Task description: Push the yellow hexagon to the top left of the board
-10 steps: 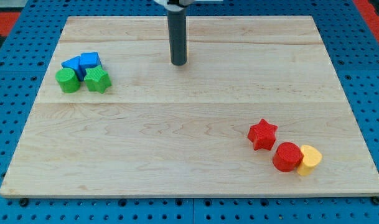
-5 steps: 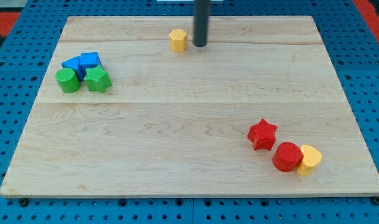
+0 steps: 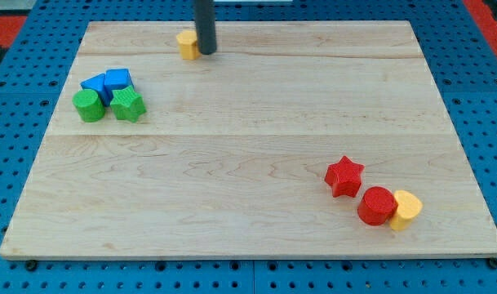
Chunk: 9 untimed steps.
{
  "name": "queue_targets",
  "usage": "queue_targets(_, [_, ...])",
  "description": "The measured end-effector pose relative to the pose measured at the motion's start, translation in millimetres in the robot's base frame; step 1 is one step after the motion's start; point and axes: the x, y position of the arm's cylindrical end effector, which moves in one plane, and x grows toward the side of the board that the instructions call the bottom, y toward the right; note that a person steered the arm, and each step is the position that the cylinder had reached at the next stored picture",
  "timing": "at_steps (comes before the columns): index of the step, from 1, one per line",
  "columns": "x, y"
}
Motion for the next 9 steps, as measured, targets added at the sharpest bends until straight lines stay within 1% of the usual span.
queue_targets(1, [-2, -55])
queue_targets(2, [-2, -82])
queue_targets(3, [-2, -55])
queue_targets(4, [-16, -16])
queue_targets(5, [-26, -42])
queue_targets(6, [-26, -81])
queue_targets(9, [-26, -110])
